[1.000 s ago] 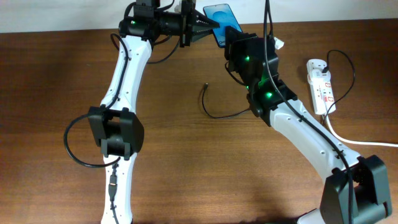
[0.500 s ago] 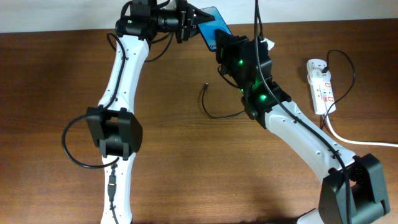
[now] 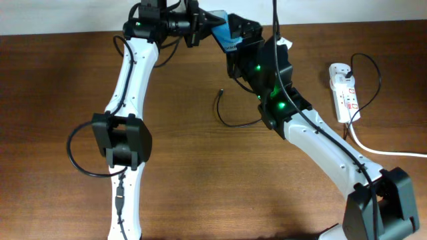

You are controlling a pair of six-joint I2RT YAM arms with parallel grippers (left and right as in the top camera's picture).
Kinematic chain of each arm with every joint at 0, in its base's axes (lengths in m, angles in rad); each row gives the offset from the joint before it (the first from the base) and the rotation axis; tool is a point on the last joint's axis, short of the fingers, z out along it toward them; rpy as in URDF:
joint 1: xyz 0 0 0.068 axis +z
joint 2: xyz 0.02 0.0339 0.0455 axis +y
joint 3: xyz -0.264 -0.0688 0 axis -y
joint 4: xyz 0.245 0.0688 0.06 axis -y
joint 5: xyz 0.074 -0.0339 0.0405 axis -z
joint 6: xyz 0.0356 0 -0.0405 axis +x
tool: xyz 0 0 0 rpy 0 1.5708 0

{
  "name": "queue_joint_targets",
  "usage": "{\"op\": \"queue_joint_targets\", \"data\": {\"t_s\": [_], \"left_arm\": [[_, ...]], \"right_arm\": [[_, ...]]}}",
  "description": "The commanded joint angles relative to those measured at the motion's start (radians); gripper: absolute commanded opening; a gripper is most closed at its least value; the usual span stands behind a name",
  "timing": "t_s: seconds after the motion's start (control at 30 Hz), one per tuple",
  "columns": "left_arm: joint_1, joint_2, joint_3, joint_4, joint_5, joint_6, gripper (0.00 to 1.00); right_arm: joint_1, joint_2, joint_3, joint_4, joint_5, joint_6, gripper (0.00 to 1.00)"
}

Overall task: Plug charger to phone and switch on socket
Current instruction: 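Release the right gripper and move it to the black cable plug, then grasp the black USB-C plug with the right gripper and lift it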

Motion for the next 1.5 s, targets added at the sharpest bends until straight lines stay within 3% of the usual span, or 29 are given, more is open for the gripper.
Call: {"op": "queue_joint_targets", "data": {"t_s": [0.0, 0.2, 0.33, 0.43, 0.5, 0.57, 0.73, 0.83, 1.0, 1.23, 1.47], "left_arm": [[0.057, 0.009, -0.006, -0.078, -0.016, 0.182, 0.00], [0.187, 0.009, -0.006, -0.491, 0.027, 0.631, 0.00], [0.212, 0.009, -0.006, -0.797, 0.051, 0.954, 0.00], [0.212, 0.009, -0.006, -0.930, 0.051, 1.152, 0.00], [0.214, 0.009, -0.006, -0.976, 0.074, 1.241, 0.00], [0.237, 0.009, -0.006, -0.959, 0.183, 1.331, 0.00], [0.310, 0.009, -0.006, -0.895, 0.299, 1.370, 0.00], [0.327, 0.009, -0.006, -0.901, 0.298, 1.405, 0.00], [0.318, 0.009, -0.006, -0.938, 0.209, 1.405, 0.00], [0.318, 0.009, -0.006, -0.964, 0.174, 1.405, 0.00], [0.318, 0.009, -0.006, -0.972, 0.174, 1.405, 0.00]], "right_arm": [[-0.056, -0.035, 0.030, -0.135, -0.002, -0.054, 0.98], [-0.215, -0.035, 0.030, -0.508, -0.003, -0.649, 0.99], [-0.263, -0.035, 0.030, -0.774, -0.026, -0.870, 0.98], [-0.253, -0.035, 0.030, -0.811, -0.166, -1.114, 0.96], [-0.243, -0.035, 0.031, -0.813, -0.249, -1.167, 0.89], [-0.232, -0.033, 0.071, -0.871, -0.274, -1.204, 0.83], [-0.171, 0.096, 0.344, -1.104, -0.266, -1.270, 0.79], [-0.146, 0.224, 0.472, -1.145, -0.258, -1.237, 0.63], [-0.121, 0.375, 0.482, -1.069, -0.258, -1.170, 0.44], [-0.067, 0.553, 0.482, -0.925, -0.300, -0.997, 0.35], [-0.065, 0.646, 0.481, -0.845, -0.366, -0.932, 0.32]]}}
